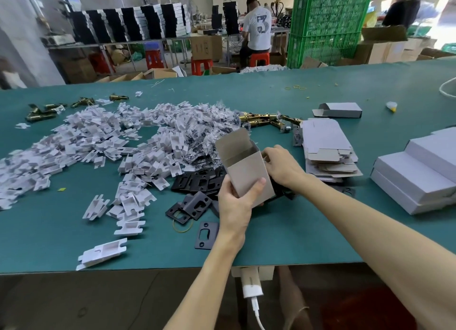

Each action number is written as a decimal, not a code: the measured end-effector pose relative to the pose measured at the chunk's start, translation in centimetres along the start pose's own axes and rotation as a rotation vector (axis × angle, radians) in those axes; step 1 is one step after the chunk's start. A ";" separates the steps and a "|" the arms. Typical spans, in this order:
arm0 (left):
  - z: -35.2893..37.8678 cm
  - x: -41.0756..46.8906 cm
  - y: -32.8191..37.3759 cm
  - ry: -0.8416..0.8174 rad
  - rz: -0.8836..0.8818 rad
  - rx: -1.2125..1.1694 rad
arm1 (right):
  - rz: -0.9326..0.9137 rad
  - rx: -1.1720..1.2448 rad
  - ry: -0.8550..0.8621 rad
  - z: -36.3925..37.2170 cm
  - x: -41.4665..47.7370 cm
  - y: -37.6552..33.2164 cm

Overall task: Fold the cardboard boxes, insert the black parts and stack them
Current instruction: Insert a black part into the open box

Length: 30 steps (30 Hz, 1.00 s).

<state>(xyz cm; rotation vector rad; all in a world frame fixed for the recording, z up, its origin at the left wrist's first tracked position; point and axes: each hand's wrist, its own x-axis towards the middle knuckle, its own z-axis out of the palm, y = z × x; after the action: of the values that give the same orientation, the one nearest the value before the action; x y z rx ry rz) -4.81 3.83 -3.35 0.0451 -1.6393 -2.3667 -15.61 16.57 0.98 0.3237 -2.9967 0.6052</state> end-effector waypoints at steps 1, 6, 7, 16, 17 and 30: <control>0.0 0.0 0.1 -0.010 0.019 0.003 | 0.002 0.007 0.000 -0.2 -0.2 0.2; 0.1 -0.2 0.1 -0.099 0.129 0.126 | 0.043 0.094 0.060 -1.2 -1.8 0.8; 0.1 -0.3 0.1 -0.109 0.139 0.138 | 0.052 0.118 0.070 -1.5 -2.1 1.0; 0.2 -0.2 -0.1 -0.023 0.007 0.058 | 0.000 0.243 0.170 -2.1 -3.0 1.9; 0.2 -0.2 0.0 0.019 -0.036 0.010 | 0.006 0.245 0.180 -2.1 -2.9 1.9; -0.1 0.3 0.0 0.142 -0.082 -0.100 | 0.013 0.326 0.191 -2.2 -3.3 1.7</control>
<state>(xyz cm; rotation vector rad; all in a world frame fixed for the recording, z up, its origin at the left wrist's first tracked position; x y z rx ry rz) -5.07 3.64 -3.31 0.2592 -1.4794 -2.4401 -12.72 19.63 2.01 0.2469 -2.7154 1.0640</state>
